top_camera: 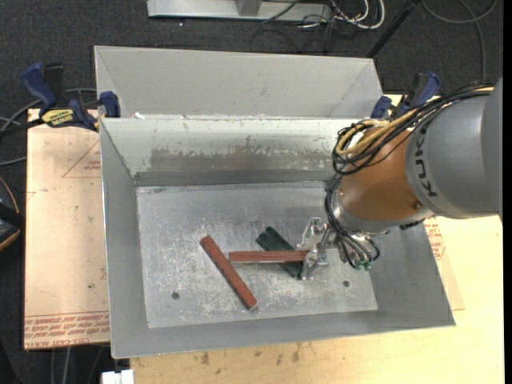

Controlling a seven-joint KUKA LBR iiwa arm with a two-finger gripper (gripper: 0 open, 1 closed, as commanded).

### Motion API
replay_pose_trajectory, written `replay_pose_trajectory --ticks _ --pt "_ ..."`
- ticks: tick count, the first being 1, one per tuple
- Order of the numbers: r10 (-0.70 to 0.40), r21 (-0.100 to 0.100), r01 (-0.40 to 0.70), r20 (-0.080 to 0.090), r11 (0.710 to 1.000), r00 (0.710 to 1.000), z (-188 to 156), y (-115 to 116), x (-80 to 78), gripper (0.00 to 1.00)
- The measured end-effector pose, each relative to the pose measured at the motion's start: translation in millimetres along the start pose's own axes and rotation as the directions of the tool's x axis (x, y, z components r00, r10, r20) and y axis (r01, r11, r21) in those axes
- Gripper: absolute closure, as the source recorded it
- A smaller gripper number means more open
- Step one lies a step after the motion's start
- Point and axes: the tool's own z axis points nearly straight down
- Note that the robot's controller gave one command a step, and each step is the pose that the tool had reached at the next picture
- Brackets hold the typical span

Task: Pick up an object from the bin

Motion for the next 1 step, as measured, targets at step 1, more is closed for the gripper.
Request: replay_pose_trajectory --ticks 1 --pt "0.022 -0.001 -0.022 -0.017 1.0 1.0 -132.4 -11.1 6.8 1.0"
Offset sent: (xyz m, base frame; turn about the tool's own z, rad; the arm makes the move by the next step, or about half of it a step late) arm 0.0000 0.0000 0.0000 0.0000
